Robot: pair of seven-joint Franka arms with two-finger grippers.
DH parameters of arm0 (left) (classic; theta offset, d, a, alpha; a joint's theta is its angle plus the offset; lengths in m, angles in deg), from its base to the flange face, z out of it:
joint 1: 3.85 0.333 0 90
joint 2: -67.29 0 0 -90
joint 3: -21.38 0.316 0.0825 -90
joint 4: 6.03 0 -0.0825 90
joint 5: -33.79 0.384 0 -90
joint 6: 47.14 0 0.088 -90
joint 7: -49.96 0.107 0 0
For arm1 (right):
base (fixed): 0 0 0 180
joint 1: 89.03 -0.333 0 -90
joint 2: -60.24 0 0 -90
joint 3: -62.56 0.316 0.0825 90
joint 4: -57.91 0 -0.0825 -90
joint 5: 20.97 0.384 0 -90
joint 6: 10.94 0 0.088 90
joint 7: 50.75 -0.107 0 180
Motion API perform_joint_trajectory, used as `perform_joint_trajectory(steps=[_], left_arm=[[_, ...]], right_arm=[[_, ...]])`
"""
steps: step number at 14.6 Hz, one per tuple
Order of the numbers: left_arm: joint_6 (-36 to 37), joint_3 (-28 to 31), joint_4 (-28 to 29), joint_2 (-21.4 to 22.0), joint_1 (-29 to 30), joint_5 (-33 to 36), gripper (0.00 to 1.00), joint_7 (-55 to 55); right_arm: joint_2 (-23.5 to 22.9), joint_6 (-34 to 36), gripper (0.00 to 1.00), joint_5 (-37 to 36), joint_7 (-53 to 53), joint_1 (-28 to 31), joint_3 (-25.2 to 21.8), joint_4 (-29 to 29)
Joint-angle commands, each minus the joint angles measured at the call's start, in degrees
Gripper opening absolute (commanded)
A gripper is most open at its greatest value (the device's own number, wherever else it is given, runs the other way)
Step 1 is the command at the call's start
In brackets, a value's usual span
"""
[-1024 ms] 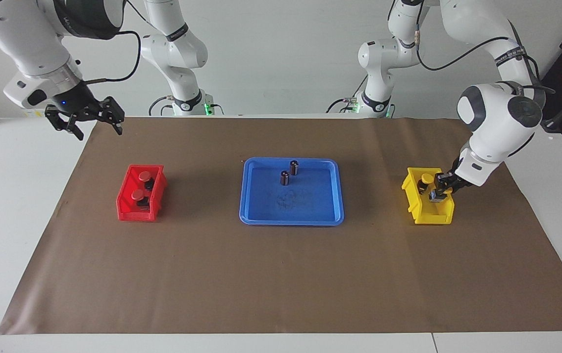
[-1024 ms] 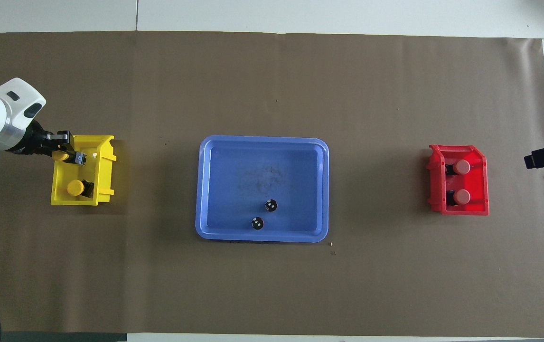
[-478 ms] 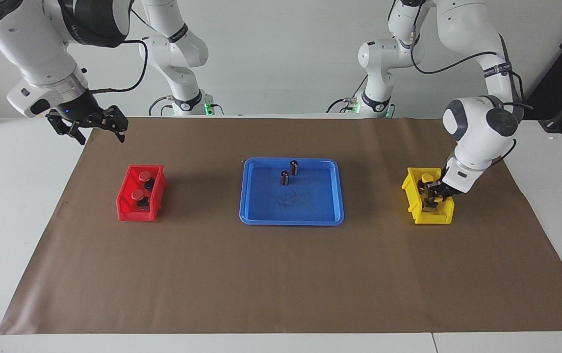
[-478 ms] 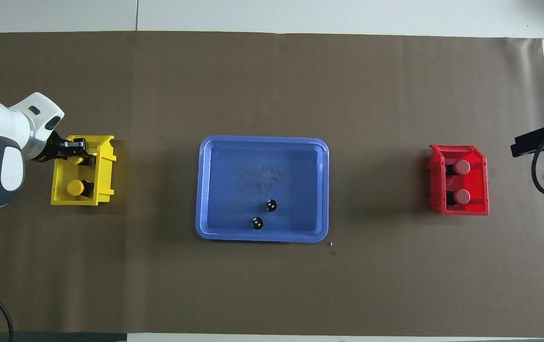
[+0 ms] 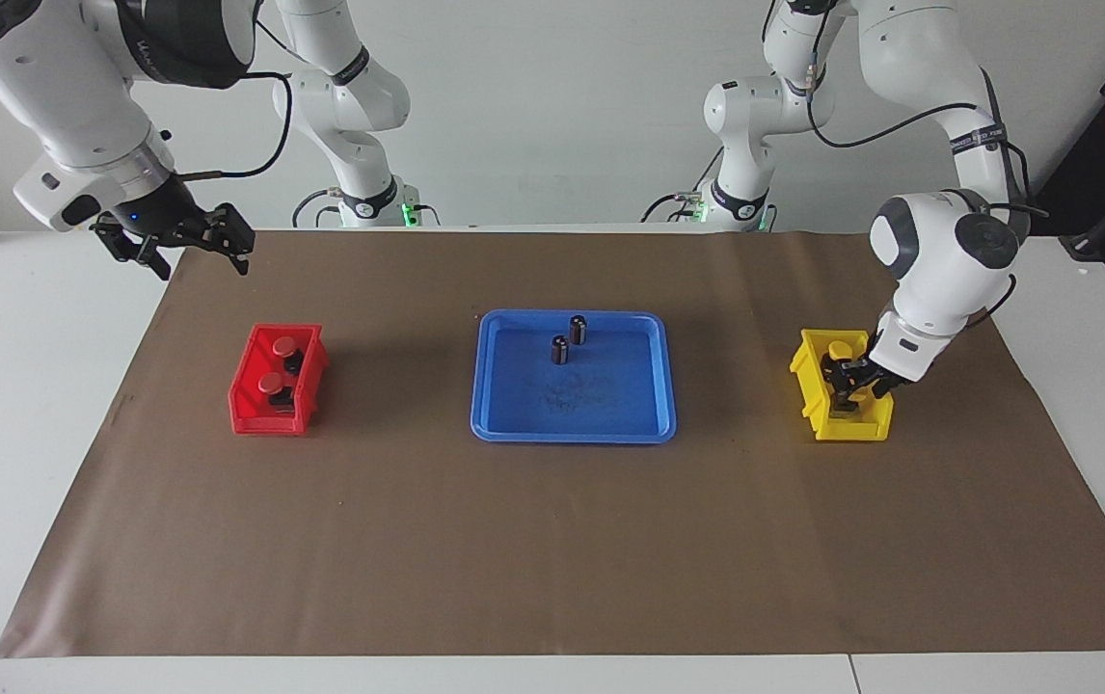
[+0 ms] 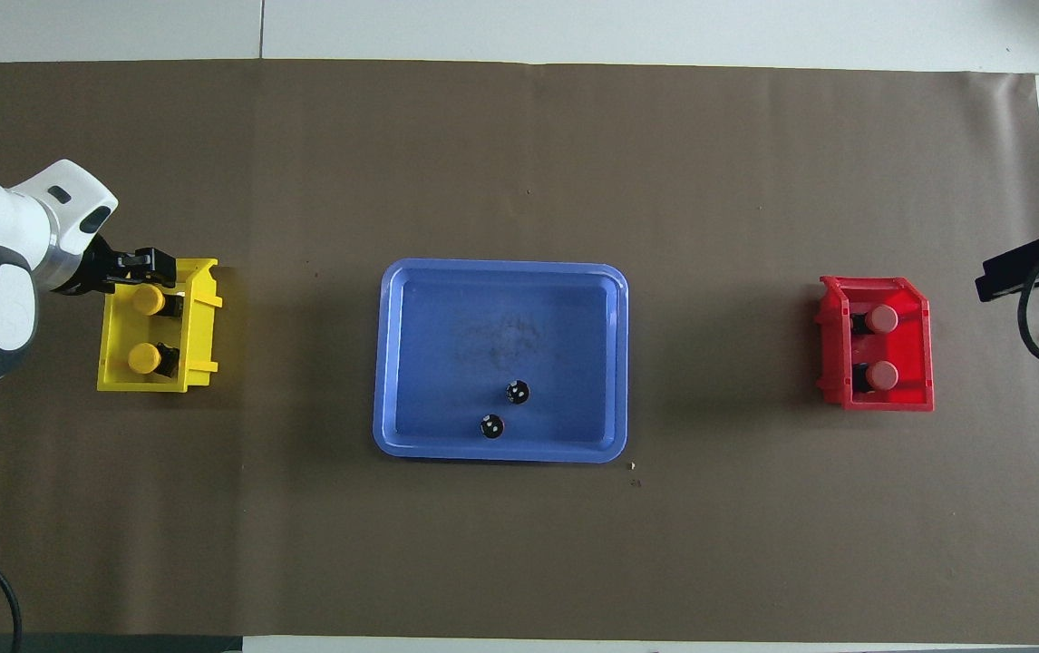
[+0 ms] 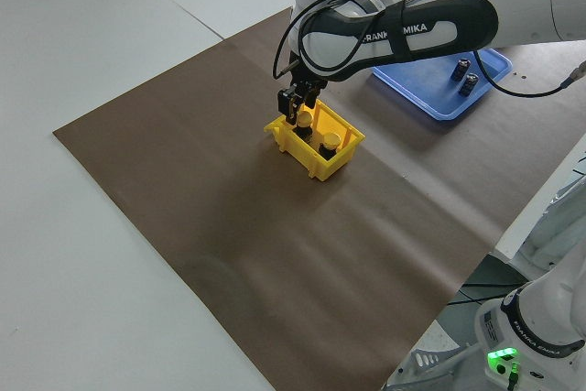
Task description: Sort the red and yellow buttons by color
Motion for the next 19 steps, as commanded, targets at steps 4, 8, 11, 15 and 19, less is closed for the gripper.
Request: perform_joint_trajectory(steps=[4,8,11,15,19], left_arm=[[27.9,-0.1,-23.5,0.6,-2.1,1.4,1.00,5.7],[37.0,-0.2,-30.6,1.7,-3.4,1.5,1.00,7.2],[37.6,-0.2,-30.6,4.3,-3.5,1.2,1.00,10.8],[38.8,-1.5,-30.4,6.0,-3.6,1.1,1.00,10.9],[34.1,-2.1,-21.0,10.8,-3.6,1.1,1.00,11.4]], right_arm=[[0.4,0.9,1.00,-0.8,-0.5,-1.7,-2.0,0.6],[0.6,1.6,1.00,-0.7,-1.7,-1.3,-1.6,0.7],[0.8,0.8,1.00,-0.7,-1.3,-1.4,-2.1,0.7],[0.7,0.9,1.00,-0.7,-1.4,-1.6,-1.9,0.6],[0.8,1.2,1.00,-0.7,-1.3,-1.4,-2.0,0.4]])
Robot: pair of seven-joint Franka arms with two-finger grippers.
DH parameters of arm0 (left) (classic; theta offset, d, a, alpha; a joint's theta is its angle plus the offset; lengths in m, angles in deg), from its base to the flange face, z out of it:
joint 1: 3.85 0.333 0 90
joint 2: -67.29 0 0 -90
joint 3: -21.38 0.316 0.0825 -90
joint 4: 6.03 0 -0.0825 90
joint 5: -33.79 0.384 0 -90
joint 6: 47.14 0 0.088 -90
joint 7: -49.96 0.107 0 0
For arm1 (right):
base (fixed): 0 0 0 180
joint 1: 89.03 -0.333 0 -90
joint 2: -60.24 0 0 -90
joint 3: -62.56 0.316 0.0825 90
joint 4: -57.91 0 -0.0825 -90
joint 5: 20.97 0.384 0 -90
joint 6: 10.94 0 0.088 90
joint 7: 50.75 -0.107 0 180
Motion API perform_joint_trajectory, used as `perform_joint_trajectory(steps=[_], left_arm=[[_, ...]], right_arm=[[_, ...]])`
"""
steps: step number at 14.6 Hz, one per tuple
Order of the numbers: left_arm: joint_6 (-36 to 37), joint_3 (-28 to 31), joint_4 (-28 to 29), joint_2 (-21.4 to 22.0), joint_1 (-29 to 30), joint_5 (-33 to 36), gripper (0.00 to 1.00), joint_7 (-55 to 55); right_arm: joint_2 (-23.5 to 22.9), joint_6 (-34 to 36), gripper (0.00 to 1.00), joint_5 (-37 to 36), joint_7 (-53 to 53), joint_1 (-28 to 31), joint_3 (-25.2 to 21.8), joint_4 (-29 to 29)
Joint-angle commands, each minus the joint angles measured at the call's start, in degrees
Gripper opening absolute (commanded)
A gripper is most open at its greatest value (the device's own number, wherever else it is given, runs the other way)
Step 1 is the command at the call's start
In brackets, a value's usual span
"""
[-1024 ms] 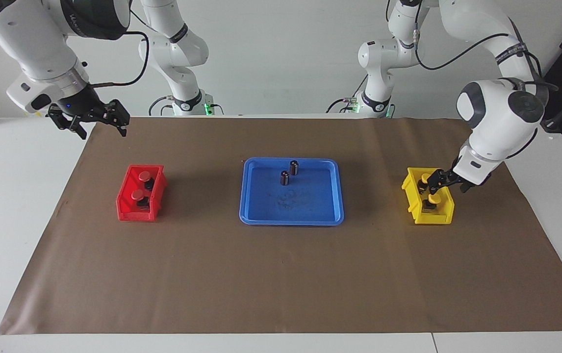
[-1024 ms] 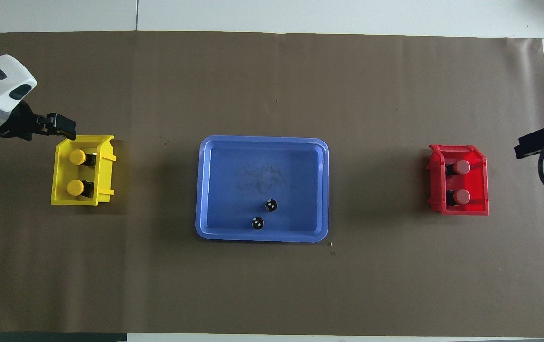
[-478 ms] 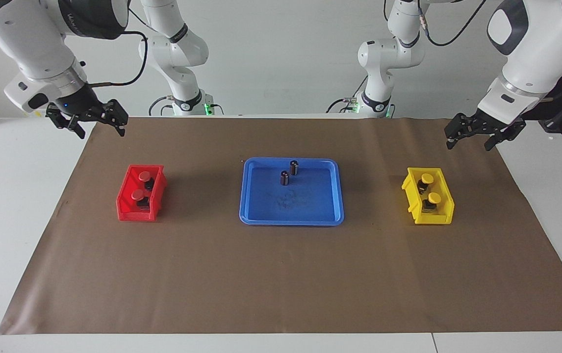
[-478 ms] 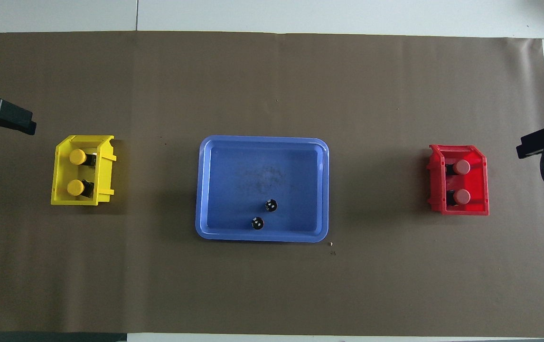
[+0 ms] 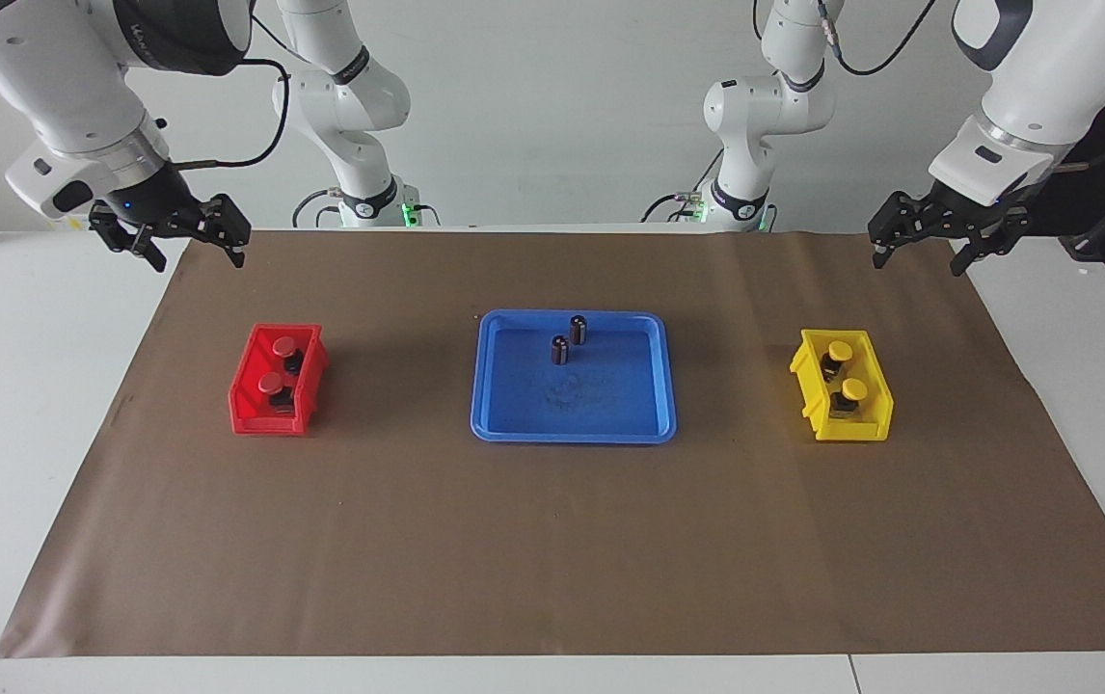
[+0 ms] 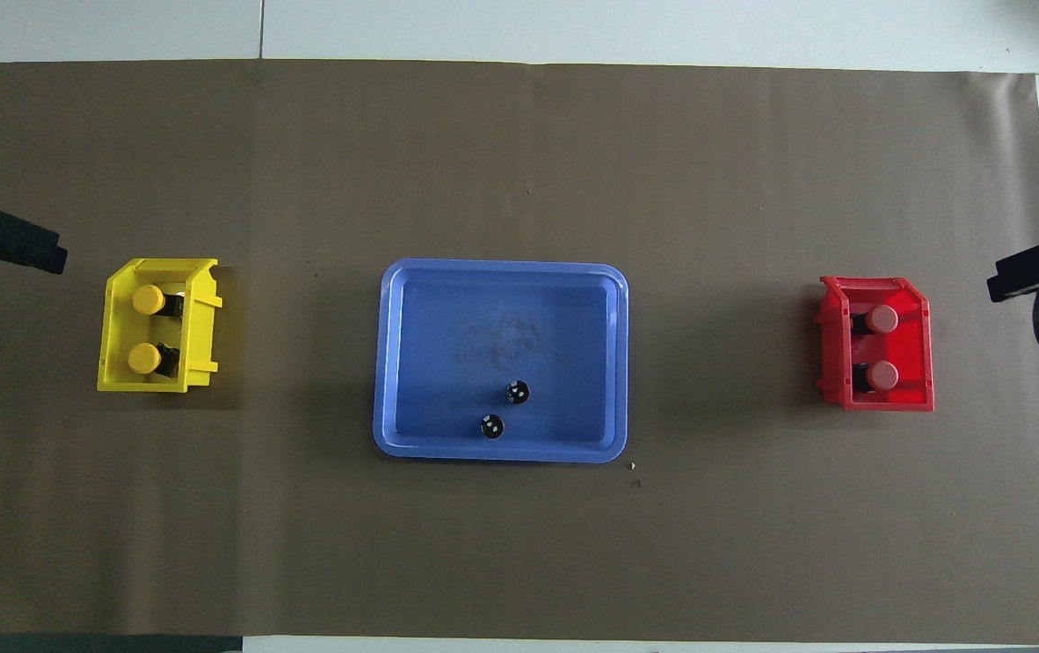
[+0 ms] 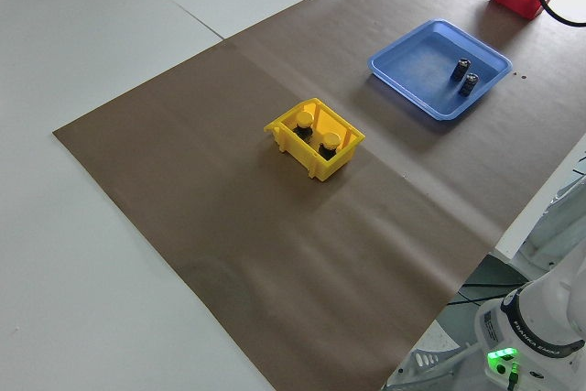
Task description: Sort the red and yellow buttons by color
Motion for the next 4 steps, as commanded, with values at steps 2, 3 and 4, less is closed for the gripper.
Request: perform_joint_trajectory(steps=[2,3,4], left_arm=[[-6.3,0.1,10.3,5.5,-1.1,0.9,1.00,0.7],[-7.1,0.1,11.2,6.0,-1.2,0.9,1.00,0.5],[-7.7,0.2,11.8,6.1,-1.2,0.9,1.00,0.4]], right_arm=[[0.3,0.7,1.00,-0.8,-0.7,-0.1,-0.1,-0.1],[0.3,0.9,1.00,-0.8,-0.7,-0.1,-0.2,-0.1],[0.3,0.9,1.00,-0.8,-0.8,-0.1,-0.1,-0.1]])
